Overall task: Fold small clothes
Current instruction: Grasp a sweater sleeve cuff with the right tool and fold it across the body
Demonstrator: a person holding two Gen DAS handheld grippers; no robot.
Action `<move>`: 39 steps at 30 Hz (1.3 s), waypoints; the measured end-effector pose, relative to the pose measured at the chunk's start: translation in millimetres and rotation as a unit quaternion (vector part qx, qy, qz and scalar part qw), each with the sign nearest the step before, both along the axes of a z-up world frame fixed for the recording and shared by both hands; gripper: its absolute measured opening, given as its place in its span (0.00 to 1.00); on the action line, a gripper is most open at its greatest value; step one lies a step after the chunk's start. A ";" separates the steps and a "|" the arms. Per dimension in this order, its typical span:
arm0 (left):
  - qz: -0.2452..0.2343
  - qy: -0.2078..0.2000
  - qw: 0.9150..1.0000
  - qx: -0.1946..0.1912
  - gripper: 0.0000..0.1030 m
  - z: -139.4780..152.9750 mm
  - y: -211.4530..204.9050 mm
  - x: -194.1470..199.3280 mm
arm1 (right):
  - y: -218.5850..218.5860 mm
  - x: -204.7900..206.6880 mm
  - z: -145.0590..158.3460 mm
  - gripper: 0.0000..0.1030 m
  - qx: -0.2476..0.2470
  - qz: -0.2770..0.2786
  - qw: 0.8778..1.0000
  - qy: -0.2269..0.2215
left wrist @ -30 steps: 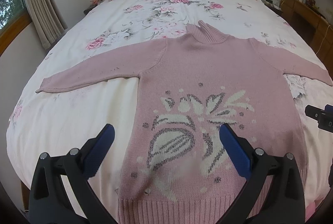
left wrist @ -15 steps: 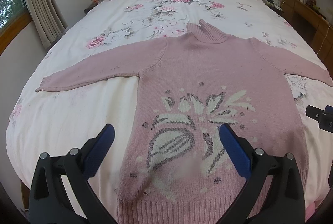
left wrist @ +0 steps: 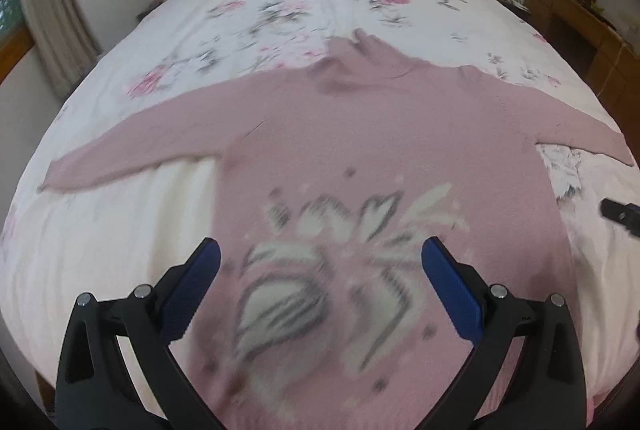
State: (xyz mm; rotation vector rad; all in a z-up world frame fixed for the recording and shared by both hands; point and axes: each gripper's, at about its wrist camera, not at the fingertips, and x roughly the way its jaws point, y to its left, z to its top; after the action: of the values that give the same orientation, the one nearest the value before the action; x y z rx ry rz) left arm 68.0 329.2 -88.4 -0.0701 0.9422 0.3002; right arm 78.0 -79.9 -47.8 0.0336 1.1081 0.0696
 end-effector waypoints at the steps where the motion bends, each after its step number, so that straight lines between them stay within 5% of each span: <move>1: -0.006 -0.002 1.000 -0.001 0.97 0.1 -4.7 11.6 | -16.8 9.6 0.9 0.96 0.005 -0.012 1.000 0.001; 12: -0.054 -0.026 0.998 -0.025 0.97 2.5 -79.4 157.3 | -254.2 154.9 -31.5 0.96 0.032 -0.209 0.974 0.078; 17: -0.058 -0.035 0.997 -0.025 0.97 3.5 -97.2 191.8 | -304.5 188.5 -63.4 0.93 0.048 -0.248 0.960 0.116; 24: -0.055 -0.029 0.998 -0.010 0.97 -6.7 -100.5 207.4 | -323.4 209.1 -88.7 0.89 0.095 -0.267 0.953 0.103; 27: -0.054 -0.024 0.998 -0.004 0.97 -11.9 -97.6 206.3 | -323.8 211.3 -88.8 0.62 0.091 -0.256 0.958 0.087; 29: -0.054 -0.022 0.998 0.000 0.97 -14.1 -94.7 204.1 | -322.6 210.0 -88.0 0.24 0.115 -0.242 0.960 0.079; 32: -0.047 -0.019 0.999 0.001 0.97 -16.5 -86.6 198.2 | -318.4 205.7 -81.9 0.06 0.108 -0.243 0.961 0.070; 39: -0.029 -0.013 0.999 -0.003 0.97 -18.1 -58.6 182.6 | -292.3 191.2 -58.1 0.04 0.153 -0.209 0.965 0.034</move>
State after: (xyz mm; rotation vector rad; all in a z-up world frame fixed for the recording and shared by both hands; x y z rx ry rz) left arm 250.7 270.6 -106.5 -0.0508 0.9183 0.2425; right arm 269.2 -372.2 -105.9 0.5482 1.1296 -0.1410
